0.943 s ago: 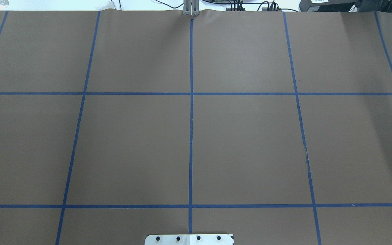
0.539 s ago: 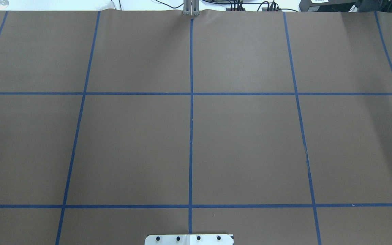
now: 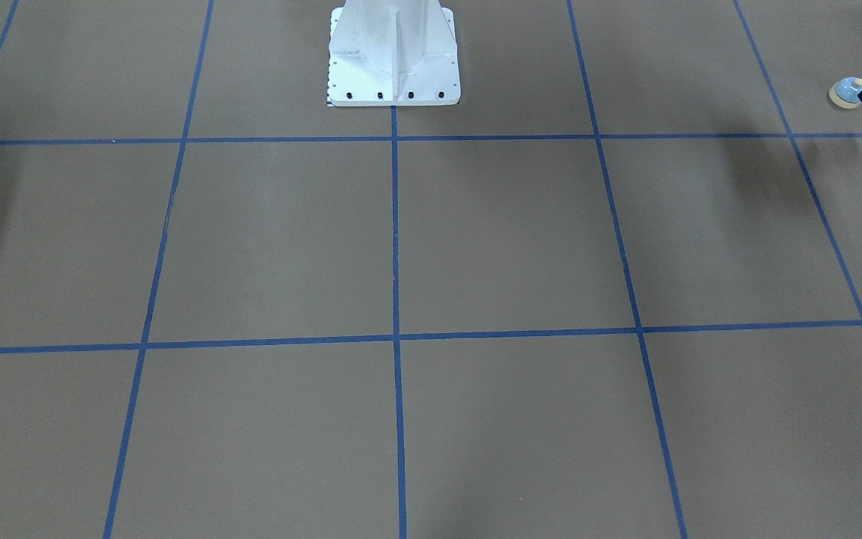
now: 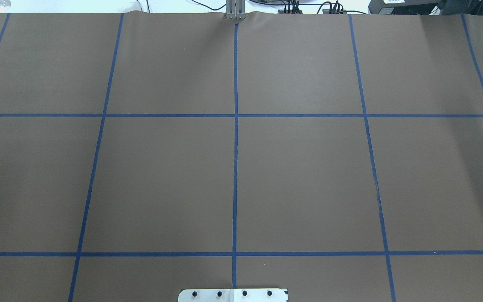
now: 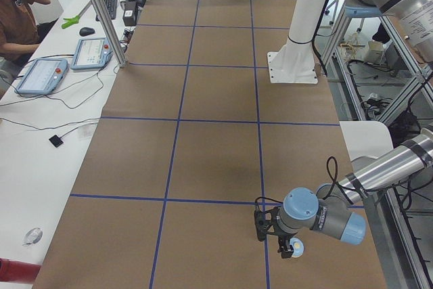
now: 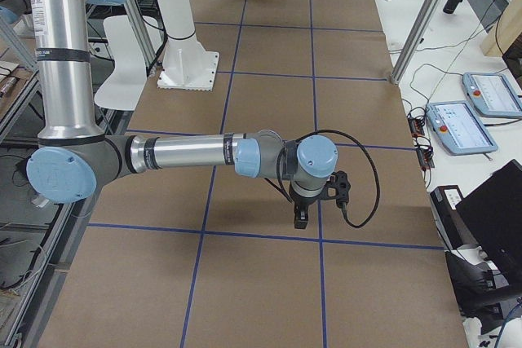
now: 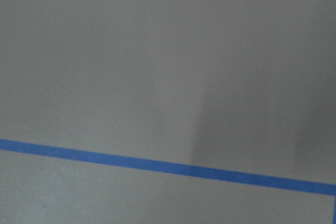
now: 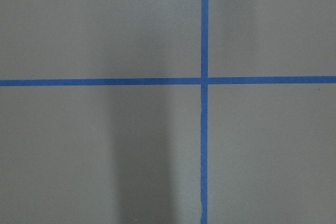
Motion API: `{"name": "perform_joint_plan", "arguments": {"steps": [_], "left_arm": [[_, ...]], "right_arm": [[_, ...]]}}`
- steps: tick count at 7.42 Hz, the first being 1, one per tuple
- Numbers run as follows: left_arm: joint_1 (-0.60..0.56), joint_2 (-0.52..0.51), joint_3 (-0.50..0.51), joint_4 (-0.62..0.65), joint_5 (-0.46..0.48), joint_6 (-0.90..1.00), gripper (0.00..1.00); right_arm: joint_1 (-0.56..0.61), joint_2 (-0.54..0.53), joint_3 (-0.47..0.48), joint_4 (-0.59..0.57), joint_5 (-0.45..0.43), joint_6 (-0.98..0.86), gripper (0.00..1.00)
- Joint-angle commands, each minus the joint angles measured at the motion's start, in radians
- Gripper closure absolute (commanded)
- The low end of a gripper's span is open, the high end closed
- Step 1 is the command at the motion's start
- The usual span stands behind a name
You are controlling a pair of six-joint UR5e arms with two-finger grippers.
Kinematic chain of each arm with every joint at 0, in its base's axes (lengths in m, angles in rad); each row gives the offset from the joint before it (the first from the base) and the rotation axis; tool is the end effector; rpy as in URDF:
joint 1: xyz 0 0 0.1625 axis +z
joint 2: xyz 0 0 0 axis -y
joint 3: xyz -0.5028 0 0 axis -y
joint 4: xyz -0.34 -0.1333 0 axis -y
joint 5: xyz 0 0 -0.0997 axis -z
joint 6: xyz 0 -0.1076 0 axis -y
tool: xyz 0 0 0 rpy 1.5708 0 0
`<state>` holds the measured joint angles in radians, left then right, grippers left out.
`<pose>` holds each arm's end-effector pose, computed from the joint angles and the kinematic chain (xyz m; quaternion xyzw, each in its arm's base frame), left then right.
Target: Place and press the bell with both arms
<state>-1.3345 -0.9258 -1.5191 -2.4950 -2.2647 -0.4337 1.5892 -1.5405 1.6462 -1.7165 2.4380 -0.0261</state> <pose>-0.0453 -0.0873 0.8406 -0.0103 0.3541 -0.0537 0.9336 0.0595 -0.4491 0.7027 -0.0088 -0.4204 0.0049 0.9073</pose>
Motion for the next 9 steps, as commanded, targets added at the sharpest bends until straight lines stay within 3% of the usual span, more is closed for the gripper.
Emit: {"name": "perform_joint_plan", "arguments": {"steps": [1, 9], "left_arm": [[0.005, 0.022, 0.0, -0.001, -0.016, 0.023, 0.0], [0.008, -0.023, 0.112, 0.011, -0.09, 0.089, 0.0]], "right_arm": [[0.0, -0.001, 0.0, 0.0, -0.001, 0.0, 0.0], [0.0, -0.007, -0.002, 0.0, 0.001, 0.0, 0.0]]}}
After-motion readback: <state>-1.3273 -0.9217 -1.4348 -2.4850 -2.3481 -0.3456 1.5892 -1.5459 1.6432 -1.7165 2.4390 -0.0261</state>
